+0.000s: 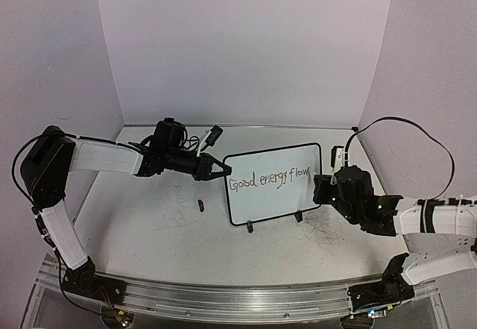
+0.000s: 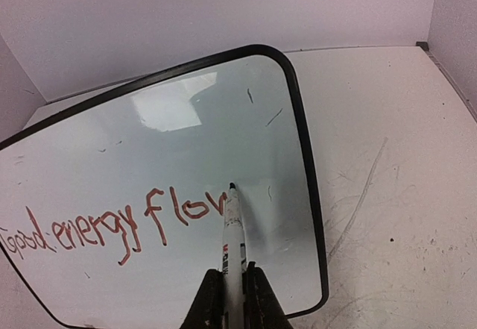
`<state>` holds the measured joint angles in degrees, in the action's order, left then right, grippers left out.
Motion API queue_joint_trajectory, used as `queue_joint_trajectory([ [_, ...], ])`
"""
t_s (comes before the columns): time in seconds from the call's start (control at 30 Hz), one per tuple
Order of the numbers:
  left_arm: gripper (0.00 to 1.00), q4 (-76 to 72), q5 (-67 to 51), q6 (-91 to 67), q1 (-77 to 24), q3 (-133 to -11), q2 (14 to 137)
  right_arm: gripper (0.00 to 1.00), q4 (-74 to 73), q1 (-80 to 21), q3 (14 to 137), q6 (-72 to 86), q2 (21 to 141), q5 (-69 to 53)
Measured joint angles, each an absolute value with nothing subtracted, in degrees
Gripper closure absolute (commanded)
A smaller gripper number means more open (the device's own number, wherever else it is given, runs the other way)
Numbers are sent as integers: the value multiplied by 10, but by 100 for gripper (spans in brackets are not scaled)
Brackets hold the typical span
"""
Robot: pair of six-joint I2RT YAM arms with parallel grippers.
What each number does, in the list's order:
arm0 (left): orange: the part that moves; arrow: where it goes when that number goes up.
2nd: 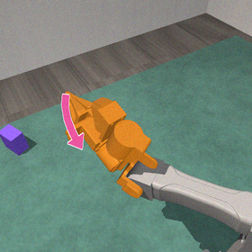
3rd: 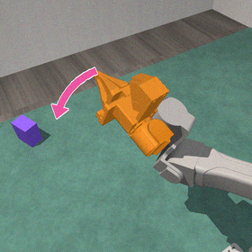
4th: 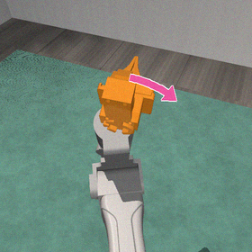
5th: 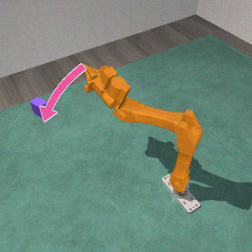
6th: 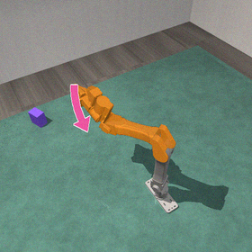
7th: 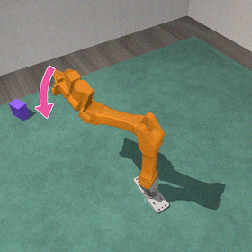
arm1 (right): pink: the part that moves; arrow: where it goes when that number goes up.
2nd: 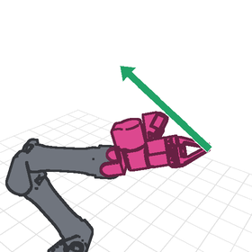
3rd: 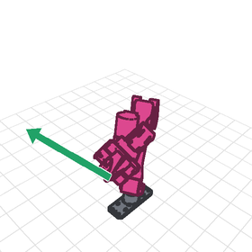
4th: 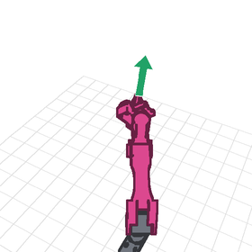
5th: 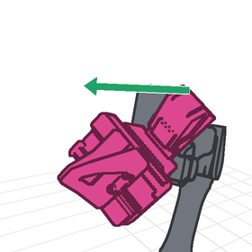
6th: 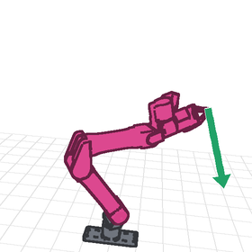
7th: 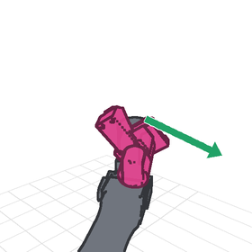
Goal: Write a sentence on the whiteboard
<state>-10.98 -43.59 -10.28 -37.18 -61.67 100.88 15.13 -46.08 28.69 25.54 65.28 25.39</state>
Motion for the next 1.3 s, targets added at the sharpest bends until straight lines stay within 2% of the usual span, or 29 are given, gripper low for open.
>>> queue_joint_trajectory([
  [1.3, 100, -110, -435, -105, -372, -617, 1009, 100, 167, -436, 279, 264, 665, 213],
])
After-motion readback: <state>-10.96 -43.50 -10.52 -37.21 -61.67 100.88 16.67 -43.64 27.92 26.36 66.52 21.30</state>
